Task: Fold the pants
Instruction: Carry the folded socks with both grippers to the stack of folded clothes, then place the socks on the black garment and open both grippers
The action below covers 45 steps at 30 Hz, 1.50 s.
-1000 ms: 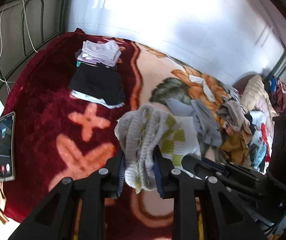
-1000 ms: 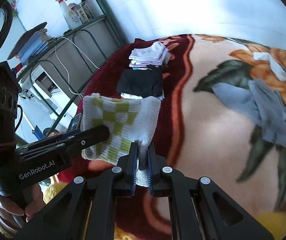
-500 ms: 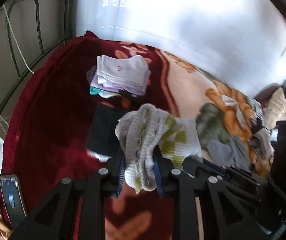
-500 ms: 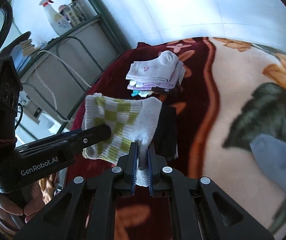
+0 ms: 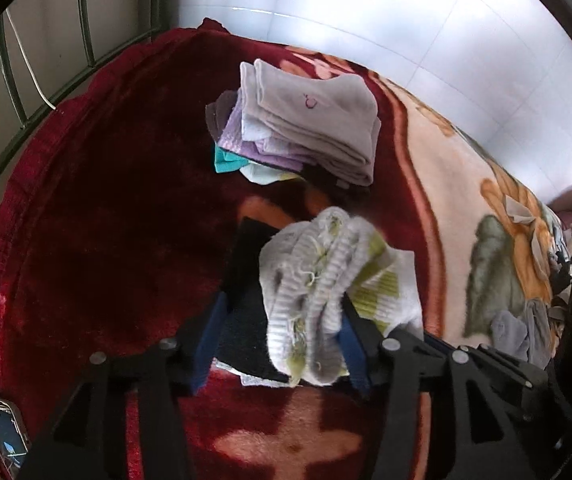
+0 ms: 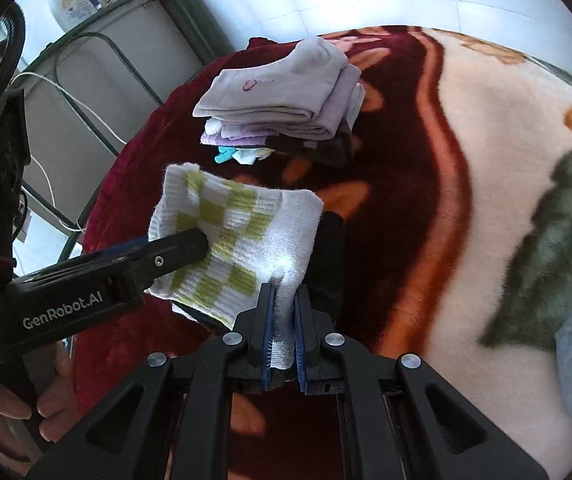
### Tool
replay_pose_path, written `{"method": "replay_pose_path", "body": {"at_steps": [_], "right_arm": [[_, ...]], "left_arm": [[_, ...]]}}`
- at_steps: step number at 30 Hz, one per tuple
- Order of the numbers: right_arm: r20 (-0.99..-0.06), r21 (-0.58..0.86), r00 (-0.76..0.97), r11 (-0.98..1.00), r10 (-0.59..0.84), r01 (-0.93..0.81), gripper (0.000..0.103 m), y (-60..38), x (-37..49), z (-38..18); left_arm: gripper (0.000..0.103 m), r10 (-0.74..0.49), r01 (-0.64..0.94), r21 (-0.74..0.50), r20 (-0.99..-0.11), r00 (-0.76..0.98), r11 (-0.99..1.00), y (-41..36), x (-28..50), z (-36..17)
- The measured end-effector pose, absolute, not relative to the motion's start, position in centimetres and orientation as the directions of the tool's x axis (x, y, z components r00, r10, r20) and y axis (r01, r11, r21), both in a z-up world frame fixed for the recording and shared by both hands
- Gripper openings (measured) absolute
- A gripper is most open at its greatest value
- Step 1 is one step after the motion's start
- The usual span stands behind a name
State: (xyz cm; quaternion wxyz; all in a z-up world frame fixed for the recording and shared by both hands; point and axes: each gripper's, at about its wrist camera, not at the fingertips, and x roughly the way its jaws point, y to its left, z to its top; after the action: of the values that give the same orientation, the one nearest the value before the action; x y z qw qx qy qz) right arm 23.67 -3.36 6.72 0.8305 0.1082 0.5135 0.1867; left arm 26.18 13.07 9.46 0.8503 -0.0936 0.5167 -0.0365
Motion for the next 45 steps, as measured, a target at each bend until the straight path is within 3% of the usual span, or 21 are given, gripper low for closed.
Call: {"method": "replay_pose_path", "body": {"at_steps": [11,12,16,25,32,37,45], "right_arm": [[-0.805,0.378,0.408,0.903,0.43,-0.207,0.011,-3.5,23.3,8.2],[-0.803,0.379,0.411,0.902,0.432,-0.209,0.012,-3.5,23.3,8.4],[-0.781,0.376,0.445,0.899,0.438,-0.225,0.034,-3.6,22.4,9.7],[-0.788,0.304,0.471,0.916,0.397,-0.264,0.042,-4.4,18.6,11.0],[-0.794,0.268,0.486,0.928,0.365,-0.259,0.042,-4.3,17.0,9.4],[-0.8,0.252,0.484,0.93,0.356,-0.268,0.042,-3.9,17.0,7.9],[-0.799,0.233,0.491,0.931,0.347,-0.28,0.042,-3.4,16.9,6.0]], "left_arm": [[0.058,-0.132,-0.009,-0.163,-0.828,0.546,0.987,12.4,24.2,14.6],[0.058,-0.122,-0.009,-0.151,-0.829,0.546,0.988,12.2,24.0,14.7],[0.058,-0.097,-0.009,-0.122,-0.83,0.549,0.992,11.8,22.8,15.0],[0.061,-0.056,-0.056,-0.102,-0.84,0.539,0.993,11.5,19.1,13.4],[0.067,-0.013,-0.068,-0.056,-0.854,0.521,0.996,10.6,18.3,11.1],[0.081,0.008,-0.068,-0.034,-0.839,0.543,0.997,10.6,18.3,10.2],[0.083,0.023,-0.058,-0.009,-0.85,0.526,0.998,10.3,18.6,8.5]]}}
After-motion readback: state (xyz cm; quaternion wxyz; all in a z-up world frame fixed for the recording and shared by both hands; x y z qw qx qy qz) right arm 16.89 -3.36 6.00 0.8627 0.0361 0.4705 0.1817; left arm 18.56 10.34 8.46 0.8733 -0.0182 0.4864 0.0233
